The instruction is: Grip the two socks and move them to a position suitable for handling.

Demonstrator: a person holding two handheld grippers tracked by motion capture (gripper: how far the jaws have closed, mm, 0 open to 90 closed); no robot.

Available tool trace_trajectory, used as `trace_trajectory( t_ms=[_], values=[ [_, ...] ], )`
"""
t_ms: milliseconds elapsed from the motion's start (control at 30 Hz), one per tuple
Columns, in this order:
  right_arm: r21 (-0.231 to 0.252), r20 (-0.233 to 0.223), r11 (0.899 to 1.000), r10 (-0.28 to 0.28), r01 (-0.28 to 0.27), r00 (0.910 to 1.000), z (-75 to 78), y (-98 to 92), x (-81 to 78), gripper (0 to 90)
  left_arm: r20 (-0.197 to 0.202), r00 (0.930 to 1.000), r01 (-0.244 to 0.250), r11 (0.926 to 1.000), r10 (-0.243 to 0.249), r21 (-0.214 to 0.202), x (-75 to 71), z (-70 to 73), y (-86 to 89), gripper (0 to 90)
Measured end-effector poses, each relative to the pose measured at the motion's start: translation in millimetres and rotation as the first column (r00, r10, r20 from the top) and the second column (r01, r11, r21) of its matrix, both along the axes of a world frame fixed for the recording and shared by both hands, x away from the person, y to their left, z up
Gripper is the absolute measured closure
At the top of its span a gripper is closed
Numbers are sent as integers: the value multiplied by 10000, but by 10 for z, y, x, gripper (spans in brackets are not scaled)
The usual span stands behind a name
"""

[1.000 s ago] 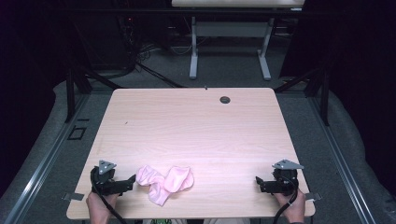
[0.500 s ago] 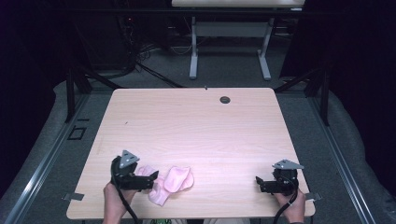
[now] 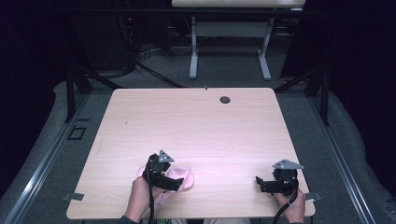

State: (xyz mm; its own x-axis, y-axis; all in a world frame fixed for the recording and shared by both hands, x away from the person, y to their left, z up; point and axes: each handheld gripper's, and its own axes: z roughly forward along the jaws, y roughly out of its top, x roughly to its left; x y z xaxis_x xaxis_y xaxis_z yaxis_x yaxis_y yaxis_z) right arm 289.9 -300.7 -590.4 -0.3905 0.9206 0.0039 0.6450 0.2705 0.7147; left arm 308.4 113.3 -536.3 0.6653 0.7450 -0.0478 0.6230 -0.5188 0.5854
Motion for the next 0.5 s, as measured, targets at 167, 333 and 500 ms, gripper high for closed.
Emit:
trace_trajectory(
  t_ms=[167,333,500],
  values=[
    [3,6,10000,-1,1,10000,0,0,0,0,-222,9997,152,9992,-143,370,44,-106,-149,280],
    [1,6,10000,0,0,10000,0,0,0,0,-370,9992,157,9955,-123,930,58,-222,-220,372],
    [3,1,10000,2,-2,10000,0,0,0,0,-88,10000,24,9930,-13,1181,40,-235,-239,555]
  ],
)
